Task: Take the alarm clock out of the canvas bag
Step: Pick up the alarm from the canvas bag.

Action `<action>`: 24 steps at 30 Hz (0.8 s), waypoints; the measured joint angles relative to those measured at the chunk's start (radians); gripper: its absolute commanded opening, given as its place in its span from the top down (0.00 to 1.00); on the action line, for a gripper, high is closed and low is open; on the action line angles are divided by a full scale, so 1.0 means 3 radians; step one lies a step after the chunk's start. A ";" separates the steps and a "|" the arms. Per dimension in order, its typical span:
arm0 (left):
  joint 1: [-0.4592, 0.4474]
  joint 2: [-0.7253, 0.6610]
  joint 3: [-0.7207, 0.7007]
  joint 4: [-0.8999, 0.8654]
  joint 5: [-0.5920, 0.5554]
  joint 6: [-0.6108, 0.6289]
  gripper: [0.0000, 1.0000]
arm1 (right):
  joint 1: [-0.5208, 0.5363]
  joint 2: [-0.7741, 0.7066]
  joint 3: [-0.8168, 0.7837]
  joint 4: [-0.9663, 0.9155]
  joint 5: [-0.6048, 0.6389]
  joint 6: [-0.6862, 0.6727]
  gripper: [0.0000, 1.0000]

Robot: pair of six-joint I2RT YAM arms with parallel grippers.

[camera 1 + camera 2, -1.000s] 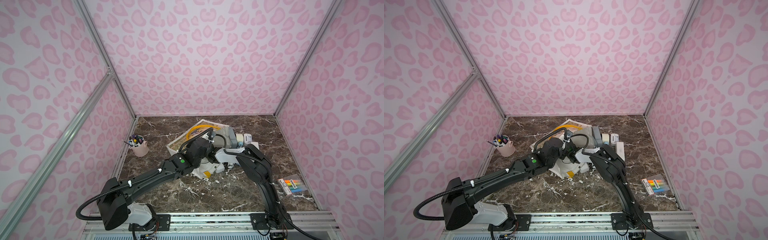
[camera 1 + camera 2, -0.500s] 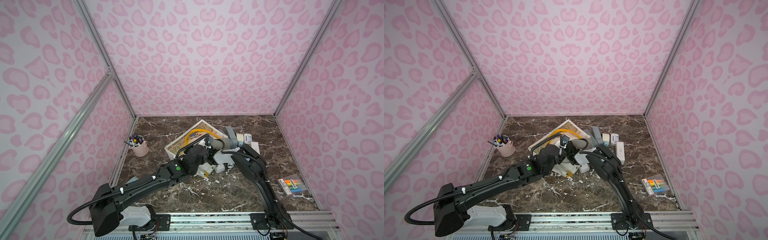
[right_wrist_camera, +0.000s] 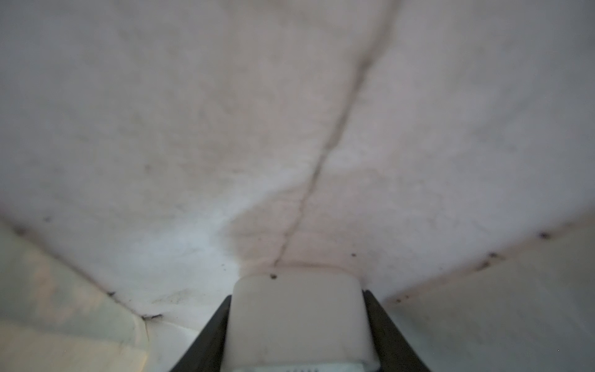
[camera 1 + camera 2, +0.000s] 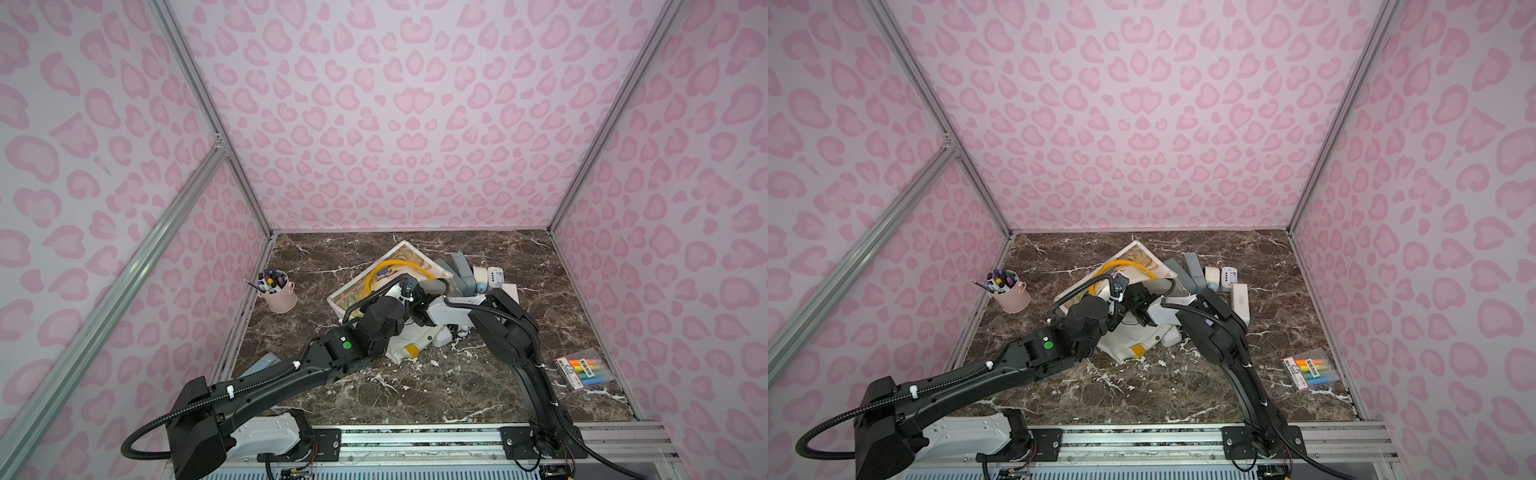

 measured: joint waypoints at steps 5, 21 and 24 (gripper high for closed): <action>-0.0003 -0.0080 -0.0094 0.0031 -0.0173 0.0033 0.97 | 0.0018 -0.0114 -0.0029 -0.0184 0.0050 -0.0153 0.65; 0.0169 -0.0112 -0.0149 0.0064 -0.0741 0.0058 0.97 | 0.0047 -0.0791 -0.0118 -0.0820 -0.0018 -0.0675 0.65; 0.0210 -0.0144 -0.0148 0.0029 -0.0781 0.0064 0.97 | 0.0038 -0.0988 -0.0130 -0.0978 -0.0042 -0.0783 0.65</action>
